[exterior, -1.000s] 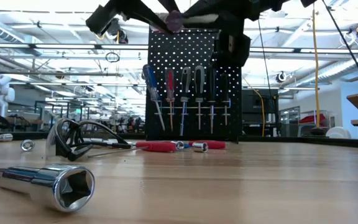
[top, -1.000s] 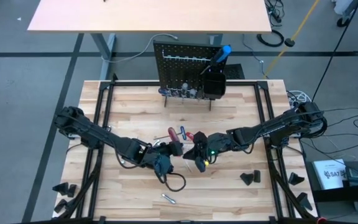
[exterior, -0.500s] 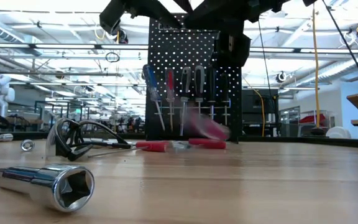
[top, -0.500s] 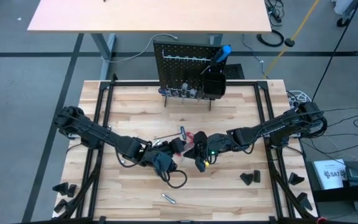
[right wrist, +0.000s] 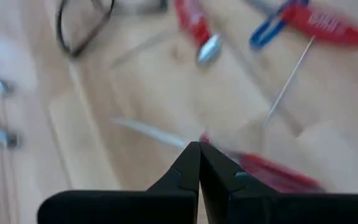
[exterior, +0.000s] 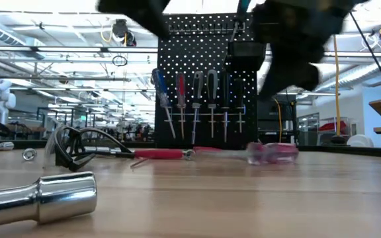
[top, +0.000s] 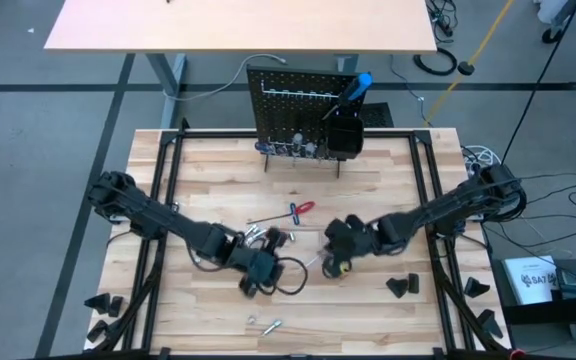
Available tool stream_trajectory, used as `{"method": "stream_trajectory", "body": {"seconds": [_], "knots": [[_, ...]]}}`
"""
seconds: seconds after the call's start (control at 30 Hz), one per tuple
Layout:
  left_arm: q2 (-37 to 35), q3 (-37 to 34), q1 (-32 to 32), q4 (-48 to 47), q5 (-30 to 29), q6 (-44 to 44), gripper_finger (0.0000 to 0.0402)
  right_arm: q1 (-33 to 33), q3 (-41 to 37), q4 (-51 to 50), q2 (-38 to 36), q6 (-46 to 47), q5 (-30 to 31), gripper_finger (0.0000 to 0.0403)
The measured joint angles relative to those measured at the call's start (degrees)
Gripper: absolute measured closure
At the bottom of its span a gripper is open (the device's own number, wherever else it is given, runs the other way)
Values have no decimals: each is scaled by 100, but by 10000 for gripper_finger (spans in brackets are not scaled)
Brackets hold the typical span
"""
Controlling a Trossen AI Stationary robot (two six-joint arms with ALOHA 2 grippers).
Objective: Hang tools onto peg board
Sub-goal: Hang the red screwdriver onto the peg board
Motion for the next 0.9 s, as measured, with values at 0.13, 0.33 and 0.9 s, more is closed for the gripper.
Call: {"method": "stream_trajectory", "body": {"seconds": [0.13, 0.33, 0.9], "knots": [[34, -509, -668, 384, 78, -898, 397, 581, -568, 1014, 2, -350, -577, 402], [-89, -1260, -957, 1182, 804, -2121, 399, 846, -1401, 2358, 2, 89, -715, 403], [965, -1781, -2556, 2996, 228, -4283, 401, 1408, -1293, 4501, 995, -27, -428, 403]]}}
